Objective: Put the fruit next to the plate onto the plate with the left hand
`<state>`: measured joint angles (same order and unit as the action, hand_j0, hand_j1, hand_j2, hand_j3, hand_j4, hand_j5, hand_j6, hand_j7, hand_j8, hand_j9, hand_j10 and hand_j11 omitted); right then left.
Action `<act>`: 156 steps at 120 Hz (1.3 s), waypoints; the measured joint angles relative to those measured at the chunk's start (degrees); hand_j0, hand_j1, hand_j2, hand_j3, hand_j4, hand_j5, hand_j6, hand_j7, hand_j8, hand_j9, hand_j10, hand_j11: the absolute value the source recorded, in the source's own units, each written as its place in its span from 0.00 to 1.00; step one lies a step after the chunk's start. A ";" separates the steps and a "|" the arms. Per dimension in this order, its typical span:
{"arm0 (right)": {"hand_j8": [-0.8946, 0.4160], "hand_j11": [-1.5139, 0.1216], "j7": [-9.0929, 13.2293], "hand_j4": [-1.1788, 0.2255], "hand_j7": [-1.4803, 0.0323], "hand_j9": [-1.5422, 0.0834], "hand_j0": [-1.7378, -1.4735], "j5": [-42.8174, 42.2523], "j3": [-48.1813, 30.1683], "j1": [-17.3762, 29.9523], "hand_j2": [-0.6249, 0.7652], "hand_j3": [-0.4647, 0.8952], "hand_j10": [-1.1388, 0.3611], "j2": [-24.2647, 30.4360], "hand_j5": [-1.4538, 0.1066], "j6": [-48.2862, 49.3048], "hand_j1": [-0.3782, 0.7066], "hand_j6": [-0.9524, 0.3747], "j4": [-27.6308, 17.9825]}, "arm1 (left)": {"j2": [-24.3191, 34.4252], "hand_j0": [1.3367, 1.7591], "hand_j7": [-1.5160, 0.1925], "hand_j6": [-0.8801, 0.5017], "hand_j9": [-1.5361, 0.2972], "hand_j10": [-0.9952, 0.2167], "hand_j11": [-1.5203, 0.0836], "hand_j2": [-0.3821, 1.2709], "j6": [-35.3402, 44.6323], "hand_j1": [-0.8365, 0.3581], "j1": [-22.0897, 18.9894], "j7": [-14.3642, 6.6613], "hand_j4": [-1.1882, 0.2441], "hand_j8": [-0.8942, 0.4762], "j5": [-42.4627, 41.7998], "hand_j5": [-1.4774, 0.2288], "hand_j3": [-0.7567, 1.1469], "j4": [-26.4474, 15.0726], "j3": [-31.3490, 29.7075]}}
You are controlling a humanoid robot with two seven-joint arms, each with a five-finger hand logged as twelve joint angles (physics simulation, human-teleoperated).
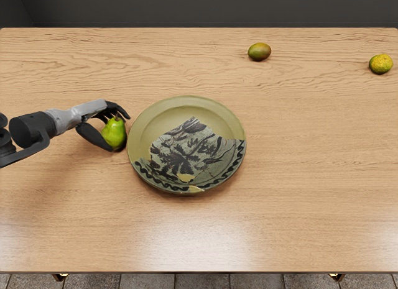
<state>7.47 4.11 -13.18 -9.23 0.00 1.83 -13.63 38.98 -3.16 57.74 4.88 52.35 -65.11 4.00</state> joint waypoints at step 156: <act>0.66 0.90 0.00 0.82 0.96 0.93 0.30 -0.03 0.00 -0.06 0.45 0.34 0.74 0.00 0.91 0.01 0.06 0.70 -0.14 | 2.23 0.75 0.37 0.32 0.34 0.44 0.38 0.50 -9.12 0.50 1.38 -0.03 0.35 0.40 -0.37 0.35 0.40 0.37 0.58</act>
<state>7.47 4.08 -13.19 -9.29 0.00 1.85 -13.77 41.21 -12.29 59.12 4.85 51.98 -64.74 4.58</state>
